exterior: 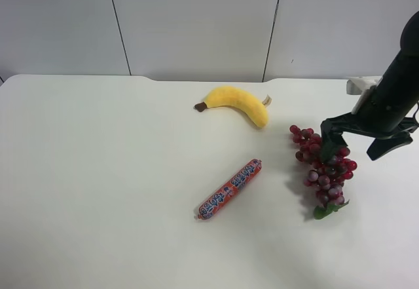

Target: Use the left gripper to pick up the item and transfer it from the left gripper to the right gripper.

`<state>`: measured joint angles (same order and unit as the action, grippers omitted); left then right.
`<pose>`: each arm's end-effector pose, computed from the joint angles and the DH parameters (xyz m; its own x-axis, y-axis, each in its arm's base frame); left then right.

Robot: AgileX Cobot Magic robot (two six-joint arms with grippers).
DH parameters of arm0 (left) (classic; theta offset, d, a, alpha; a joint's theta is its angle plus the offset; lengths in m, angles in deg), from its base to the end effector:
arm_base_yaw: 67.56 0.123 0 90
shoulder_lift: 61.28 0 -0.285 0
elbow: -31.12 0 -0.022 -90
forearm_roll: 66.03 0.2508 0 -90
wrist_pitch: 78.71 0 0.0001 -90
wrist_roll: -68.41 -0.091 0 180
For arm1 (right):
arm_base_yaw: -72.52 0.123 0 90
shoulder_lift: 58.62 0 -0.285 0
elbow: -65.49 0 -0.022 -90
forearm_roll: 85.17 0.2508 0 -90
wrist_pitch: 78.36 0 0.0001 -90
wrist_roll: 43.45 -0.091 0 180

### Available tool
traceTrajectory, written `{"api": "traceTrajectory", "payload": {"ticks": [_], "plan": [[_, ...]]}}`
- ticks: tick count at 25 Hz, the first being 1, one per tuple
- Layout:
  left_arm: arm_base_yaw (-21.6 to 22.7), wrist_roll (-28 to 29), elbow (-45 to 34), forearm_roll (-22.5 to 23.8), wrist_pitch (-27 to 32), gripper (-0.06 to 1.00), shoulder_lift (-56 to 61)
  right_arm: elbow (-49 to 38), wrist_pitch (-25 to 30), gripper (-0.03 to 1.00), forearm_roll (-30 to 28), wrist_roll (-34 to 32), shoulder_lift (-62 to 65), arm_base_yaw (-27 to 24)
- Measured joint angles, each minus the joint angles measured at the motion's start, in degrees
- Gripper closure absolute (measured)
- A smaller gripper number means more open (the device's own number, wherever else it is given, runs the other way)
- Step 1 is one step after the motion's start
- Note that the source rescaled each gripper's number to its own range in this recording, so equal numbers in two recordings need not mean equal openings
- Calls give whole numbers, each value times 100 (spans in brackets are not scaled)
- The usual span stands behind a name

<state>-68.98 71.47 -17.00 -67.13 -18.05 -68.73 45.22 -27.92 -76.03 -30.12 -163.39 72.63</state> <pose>-0.0066 -0.0014 0.2796 -0.4434 -0.0518 -0.8948 0.0120 0.9979 -0.0637 0.2982 0.0117 0.1826 -0.9863 -0.1311 -0.1002 -0.1419 0.9838 0.1099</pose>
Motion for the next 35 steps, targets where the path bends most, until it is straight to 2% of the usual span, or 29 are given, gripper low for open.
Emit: {"api": "traceTrajectory", "payload": {"ticks": [18,32,35], "plan": [[0,0,0,0,0,-4,0,0,761,-3,-114,-14,2290,0],[0,0,0,0,0,-4,0,0,1833,-3,-120,-14,4601,0],[0,0,0,0,0,-4,0,0,1905,-3,-120,-14,5196,0]]}}
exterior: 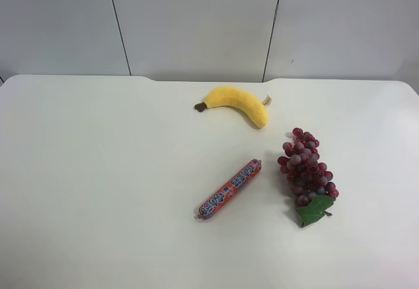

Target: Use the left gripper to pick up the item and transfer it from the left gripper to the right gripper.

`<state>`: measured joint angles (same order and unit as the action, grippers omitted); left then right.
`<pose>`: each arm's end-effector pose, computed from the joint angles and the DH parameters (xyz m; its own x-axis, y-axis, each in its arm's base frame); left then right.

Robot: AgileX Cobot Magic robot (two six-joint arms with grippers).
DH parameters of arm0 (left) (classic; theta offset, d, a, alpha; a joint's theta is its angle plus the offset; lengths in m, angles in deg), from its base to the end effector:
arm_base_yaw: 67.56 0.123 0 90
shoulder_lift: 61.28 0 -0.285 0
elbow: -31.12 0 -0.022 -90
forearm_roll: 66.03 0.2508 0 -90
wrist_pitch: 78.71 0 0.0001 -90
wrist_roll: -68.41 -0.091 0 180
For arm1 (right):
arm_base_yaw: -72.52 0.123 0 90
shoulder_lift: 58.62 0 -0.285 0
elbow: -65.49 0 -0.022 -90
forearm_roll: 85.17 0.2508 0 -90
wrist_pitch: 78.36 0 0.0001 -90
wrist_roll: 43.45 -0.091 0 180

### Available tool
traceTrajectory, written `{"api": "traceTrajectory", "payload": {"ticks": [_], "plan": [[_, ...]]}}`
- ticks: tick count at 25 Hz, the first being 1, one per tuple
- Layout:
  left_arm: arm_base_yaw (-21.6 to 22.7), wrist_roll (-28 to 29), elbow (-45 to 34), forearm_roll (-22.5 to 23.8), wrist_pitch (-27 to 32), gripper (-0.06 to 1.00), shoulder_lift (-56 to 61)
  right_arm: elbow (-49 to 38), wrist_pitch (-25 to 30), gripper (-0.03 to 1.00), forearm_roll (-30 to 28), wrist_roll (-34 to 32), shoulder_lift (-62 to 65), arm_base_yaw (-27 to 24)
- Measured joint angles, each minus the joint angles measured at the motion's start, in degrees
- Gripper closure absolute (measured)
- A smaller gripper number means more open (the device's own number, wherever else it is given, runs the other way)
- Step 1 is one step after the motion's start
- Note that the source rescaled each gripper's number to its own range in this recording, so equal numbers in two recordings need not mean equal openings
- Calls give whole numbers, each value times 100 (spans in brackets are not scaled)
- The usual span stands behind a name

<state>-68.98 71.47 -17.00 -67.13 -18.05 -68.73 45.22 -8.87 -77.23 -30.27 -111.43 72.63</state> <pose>-0.0066 -0.0014 0.2796 -0.4434 -0.0518 -0.8948 0.0120 0.9979 -0.0637 0.1162 0.0120 0.3725 -0.7646 -0.1802 -0.6188 -0.2223 0.9749 -0.0092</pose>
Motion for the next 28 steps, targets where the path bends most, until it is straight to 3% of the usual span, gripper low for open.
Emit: {"api": "traceTrajectory", "payload": {"ticks": [7,16,24,28], "plan": [[0,0,0,0,0,-4,0,-289,18,-3,-6,-199,1424,0],[0,0,0,0,0,-4,0,-1940,5,-3,-238,-302,3036,0],[0,0,0,0,0,-4,0,-2673,-808,-3,-277,-369,4007,0],[0,0,0,-2,0,-4,0,-2788,-842,-3,-283,-455,4390,0]]}}
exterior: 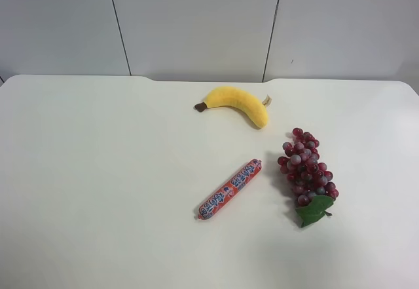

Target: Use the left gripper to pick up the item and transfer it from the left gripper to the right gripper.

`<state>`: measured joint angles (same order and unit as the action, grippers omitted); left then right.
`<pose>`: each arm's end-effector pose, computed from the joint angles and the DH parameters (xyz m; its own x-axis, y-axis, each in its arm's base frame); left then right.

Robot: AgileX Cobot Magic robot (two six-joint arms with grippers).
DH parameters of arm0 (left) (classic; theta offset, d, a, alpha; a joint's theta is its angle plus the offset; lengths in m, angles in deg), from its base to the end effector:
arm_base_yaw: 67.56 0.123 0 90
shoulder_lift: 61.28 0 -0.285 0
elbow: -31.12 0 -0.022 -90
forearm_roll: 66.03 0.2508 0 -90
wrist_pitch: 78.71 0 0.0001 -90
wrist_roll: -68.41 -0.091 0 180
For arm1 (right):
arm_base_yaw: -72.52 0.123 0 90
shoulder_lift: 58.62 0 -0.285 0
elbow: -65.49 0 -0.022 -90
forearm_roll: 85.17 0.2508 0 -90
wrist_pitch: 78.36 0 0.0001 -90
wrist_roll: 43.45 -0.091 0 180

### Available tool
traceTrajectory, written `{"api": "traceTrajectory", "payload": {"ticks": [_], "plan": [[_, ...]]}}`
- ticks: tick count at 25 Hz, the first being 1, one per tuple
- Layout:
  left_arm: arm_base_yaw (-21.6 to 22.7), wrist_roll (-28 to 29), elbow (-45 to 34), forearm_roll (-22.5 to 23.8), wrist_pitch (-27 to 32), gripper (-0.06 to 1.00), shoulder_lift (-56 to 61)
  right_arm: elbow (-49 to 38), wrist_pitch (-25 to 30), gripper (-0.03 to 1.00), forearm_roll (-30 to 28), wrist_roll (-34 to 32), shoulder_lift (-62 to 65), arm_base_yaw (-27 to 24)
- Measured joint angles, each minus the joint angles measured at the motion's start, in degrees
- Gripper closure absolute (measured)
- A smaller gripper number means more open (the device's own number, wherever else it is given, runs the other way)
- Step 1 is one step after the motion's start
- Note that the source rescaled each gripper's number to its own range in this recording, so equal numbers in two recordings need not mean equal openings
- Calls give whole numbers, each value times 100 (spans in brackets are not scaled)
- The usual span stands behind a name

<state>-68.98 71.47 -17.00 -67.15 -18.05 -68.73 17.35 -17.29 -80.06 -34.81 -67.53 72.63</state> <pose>-0.0066 -0.0014 0.2796 -0.4434 -0.0520 -0.8948 0.0122 0.9979 -0.0640 -0.0030 0.0071 0.2793 -0.4595 -0.1079 -0.8816 -0.1208 0.9910 -0.0584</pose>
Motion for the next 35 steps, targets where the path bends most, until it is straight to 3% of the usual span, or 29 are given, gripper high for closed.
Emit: {"api": "traceTrajectory", "payload": {"ticks": [35], "plan": [[0,0,0,0,0,-4,0,0,-5,-3,-17,-100,127,0]]}}
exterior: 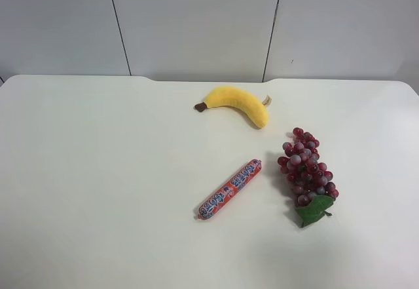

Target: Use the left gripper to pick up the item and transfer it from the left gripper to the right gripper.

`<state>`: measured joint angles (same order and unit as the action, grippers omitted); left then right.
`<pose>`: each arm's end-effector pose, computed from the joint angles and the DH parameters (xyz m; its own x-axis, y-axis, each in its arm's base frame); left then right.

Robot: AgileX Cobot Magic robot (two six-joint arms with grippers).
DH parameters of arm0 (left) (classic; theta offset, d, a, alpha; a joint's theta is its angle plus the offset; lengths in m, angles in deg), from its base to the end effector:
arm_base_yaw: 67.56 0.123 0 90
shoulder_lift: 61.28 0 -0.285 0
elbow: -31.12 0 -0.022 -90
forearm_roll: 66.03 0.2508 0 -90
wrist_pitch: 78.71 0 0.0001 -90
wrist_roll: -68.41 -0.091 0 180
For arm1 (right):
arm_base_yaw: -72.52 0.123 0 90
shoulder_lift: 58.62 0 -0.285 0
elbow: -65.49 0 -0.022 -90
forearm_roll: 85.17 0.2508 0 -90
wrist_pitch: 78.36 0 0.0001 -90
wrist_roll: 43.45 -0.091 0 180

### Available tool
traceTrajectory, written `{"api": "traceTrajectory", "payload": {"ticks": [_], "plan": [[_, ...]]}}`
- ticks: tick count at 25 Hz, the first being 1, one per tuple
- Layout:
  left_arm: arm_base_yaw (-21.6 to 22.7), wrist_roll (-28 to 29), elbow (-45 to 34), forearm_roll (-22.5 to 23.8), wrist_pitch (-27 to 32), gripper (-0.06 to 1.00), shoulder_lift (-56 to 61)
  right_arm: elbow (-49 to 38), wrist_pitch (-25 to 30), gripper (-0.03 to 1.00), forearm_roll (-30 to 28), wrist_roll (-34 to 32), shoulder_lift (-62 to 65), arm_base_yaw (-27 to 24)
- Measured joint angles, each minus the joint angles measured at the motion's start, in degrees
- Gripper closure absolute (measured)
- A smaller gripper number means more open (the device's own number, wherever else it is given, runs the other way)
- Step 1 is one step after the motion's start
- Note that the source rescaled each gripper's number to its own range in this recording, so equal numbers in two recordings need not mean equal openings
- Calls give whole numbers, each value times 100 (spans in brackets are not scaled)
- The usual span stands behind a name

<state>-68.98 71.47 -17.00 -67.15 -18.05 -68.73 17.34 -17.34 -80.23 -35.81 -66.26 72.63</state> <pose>-0.0066 -0.0014 0.2796 -0.4434 -0.0520 -0.8948 0.0122 0.9979 -0.0640 -0.0064 0.0068 0.2792 -0.4414 -0.0920 -0.8926 -0.1100 0.9928 -0.0479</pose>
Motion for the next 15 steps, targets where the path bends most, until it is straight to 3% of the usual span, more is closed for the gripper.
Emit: {"api": "traceTrajectory", "payload": {"ticks": [15], "plan": [[0,0,0,0,0,-4,0,0,0,-3,0,0,0,0]]}}
